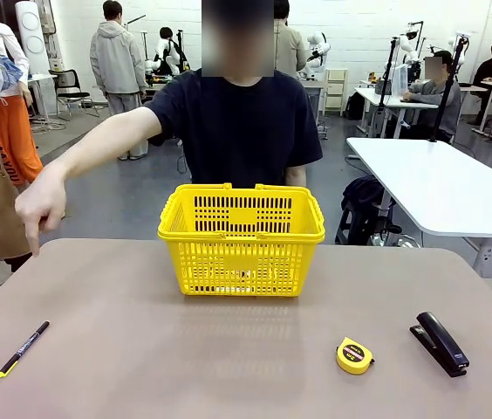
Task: Place the items the person wants into the basket.
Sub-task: Pick up the item the person points to and place it in the Market Basket.
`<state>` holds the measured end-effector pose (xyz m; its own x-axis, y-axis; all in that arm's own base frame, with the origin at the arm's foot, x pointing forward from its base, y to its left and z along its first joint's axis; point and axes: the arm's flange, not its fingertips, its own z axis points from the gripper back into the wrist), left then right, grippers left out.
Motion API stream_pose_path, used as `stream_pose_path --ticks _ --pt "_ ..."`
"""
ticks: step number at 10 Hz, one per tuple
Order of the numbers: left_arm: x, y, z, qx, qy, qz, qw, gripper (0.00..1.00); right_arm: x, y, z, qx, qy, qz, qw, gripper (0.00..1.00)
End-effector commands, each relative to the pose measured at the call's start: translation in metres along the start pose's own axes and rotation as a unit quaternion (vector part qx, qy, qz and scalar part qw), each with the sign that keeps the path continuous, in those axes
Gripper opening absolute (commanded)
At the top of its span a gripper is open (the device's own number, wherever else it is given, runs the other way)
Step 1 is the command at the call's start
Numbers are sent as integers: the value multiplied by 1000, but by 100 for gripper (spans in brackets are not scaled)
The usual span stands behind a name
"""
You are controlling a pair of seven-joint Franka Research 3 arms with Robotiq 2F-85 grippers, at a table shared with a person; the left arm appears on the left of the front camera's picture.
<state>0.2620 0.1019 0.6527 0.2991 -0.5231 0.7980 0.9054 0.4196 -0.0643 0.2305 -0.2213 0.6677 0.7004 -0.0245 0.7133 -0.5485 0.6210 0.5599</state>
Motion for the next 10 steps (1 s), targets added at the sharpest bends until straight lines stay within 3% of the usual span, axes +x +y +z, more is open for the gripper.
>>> stream_pose_path --ticks 1,8,10 --pt "0 0 0 -2 -6 -7 1000 100 2 1 0 12 -10 8 1000 100" --pt "0 0 0 0 0 0 1000 100 2 1 0 12 -10 8 1000 100" --pt "14 -6 -26 67 143 22 987 100 2 1 0 12 -10 8 1000 100"
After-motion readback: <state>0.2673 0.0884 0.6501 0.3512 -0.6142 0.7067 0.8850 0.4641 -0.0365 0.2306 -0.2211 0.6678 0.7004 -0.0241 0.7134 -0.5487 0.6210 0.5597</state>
